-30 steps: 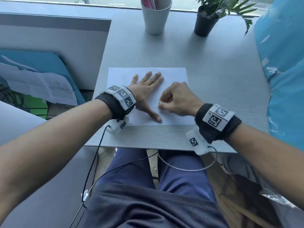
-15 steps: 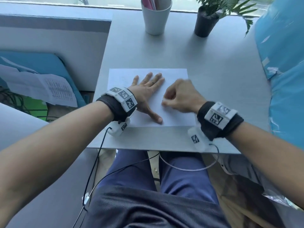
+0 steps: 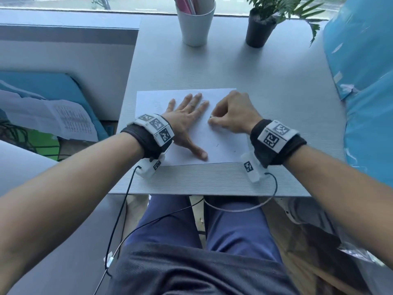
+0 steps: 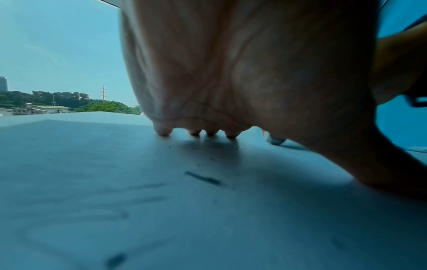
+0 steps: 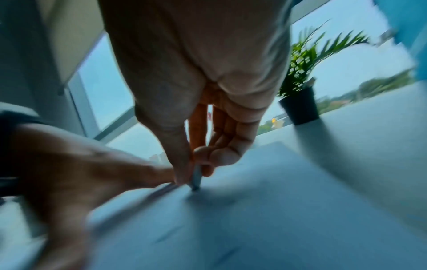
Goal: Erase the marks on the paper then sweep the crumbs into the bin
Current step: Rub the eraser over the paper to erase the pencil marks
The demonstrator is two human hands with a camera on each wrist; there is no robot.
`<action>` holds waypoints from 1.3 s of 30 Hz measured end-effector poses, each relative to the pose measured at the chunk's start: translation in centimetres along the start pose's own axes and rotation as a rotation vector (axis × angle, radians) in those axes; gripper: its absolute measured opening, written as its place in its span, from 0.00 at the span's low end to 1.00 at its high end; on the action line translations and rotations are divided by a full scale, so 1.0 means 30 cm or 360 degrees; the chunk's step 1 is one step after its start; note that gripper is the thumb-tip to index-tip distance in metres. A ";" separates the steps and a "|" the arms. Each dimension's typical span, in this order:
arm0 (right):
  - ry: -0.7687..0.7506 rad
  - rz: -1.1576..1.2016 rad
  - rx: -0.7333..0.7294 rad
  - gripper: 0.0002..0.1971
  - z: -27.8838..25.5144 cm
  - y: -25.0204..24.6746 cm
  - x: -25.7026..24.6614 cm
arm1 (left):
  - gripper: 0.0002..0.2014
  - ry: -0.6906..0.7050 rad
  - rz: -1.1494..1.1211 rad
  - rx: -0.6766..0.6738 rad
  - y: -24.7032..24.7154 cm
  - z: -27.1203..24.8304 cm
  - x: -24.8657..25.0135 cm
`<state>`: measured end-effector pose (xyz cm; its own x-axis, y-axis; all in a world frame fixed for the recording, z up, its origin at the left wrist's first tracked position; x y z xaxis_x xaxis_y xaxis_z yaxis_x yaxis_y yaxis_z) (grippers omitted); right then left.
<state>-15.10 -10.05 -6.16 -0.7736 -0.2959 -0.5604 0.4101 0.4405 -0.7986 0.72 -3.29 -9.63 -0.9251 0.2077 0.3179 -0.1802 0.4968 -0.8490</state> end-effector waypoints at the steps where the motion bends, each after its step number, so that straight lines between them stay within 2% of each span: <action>1: -0.0066 -0.0059 -0.0070 0.06 -0.025 0.023 -0.017 | 0.80 0.0001 0.0000 -0.0005 0.000 0.001 0.000; 3: -0.0187 -0.0135 -0.0267 0.05 -0.077 0.053 -0.044 | 0.79 0.0002 0.0007 -0.0015 0.001 0.002 0.001; 4: -0.0160 -0.0135 -0.0271 0.05 -0.064 0.045 -0.035 | 0.79 0.0002 0.0007 -0.0024 0.001 0.001 0.002; 7: -0.0010 -0.0026 -0.0023 0.06 0.002 -0.006 0.005 | 0.79 -0.0005 0.0002 -0.0017 -0.004 -0.001 0.008; 8: -0.0007 -0.0019 -0.0025 0.05 -0.004 0.003 0.004 | 0.79 -0.0010 -0.0003 -0.0015 -0.005 -0.003 0.009; 11: -0.0193 -0.0122 -0.0297 0.05 -0.085 0.060 -0.042 | 0.80 -0.0002 0.0003 -0.0014 -0.002 -0.001 0.007; 12: -0.0177 -0.0126 -0.0311 0.04 -0.074 0.053 -0.038 | 0.80 0.0005 0.0004 -0.0021 -0.001 -0.001 0.008; 14: -0.0049 -0.0038 -0.0130 0.05 -0.006 0.005 -0.008 | 0.79 0.0006 -0.0002 -0.0023 -0.003 0.000 0.010; 16: -0.0022 -0.0025 -0.0002 0.05 0.015 -0.010 -0.004 | 0.79 -0.0002 -0.0003 -0.0012 -0.007 -0.003 0.013; 20: -0.0219 -0.0160 -0.0317 0.07 -0.087 0.065 -0.057 | 0.80 0.0002 0.0016 0.0003 0.000 0.000 0.006; 24: -0.0015 -0.0035 -0.0002 0.05 0.022 -0.010 -0.010 | 0.80 -0.0010 -0.0006 0.0007 -0.006 -0.007 0.013; 25: -0.0024 -0.0041 -0.0014 0.06 0.009 0.000 -0.017 | 0.80 -0.0009 -0.0003 0.0008 -0.006 -0.007 0.014; 28: -0.0240 -0.0175 -0.0293 0.05 -0.094 0.066 -0.068 | 0.81 -0.0007 0.0022 0.0009 -0.001 -0.001 0.007; 29: -0.0223 -0.0181 -0.0306 0.04 -0.087 0.057 -0.064 | 0.81 -0.0010 0.0019 0.0003 -0.001 -0.003 0.007; 31: -0.0070 -0.0083 -0.0133 0.05 -0.017 0.010 -0.029 | 0.81 -0.0015 0.0001 -0.0005 -0.003 -0.005 0.011; 33: -0.0023 -0.0050 0.0001 0.05 0.009 -0.009 -0.020 | 0.80 -0.0020 -0.0014 0.0006 -0.008 -0.008 0.017; 37: -0.0221 -0.0157 -0.0310 0.08 -0.090 0.068 -0.068 | 0.80 -0.0016 0.0011 -0.0002 -0.003 -0.004 0.014; 39: -0.0066 -0.0111 -0.0160 0.06 -0.017 0.025 -0.032 | 0.80 -0.0012 0.0007 0.0000 -0.001 -0.006 0.015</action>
<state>-14.30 -9.00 -6.11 -0.7770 -0.3628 -0.5145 0.3037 0.4999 -0.8111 0.37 -3.07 -9.37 -0.9284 0.2034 0.3111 -0.1764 0.4957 -0.8504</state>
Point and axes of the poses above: each hand's wrist, its own z-axis towards the middle knuckle, its own y-axis out of the palm, x = y × z, the point moved 2 cm from there along z, towards the middle knuckle, and after that the axes turned 11 degrees about y, right-handed, at the moved point
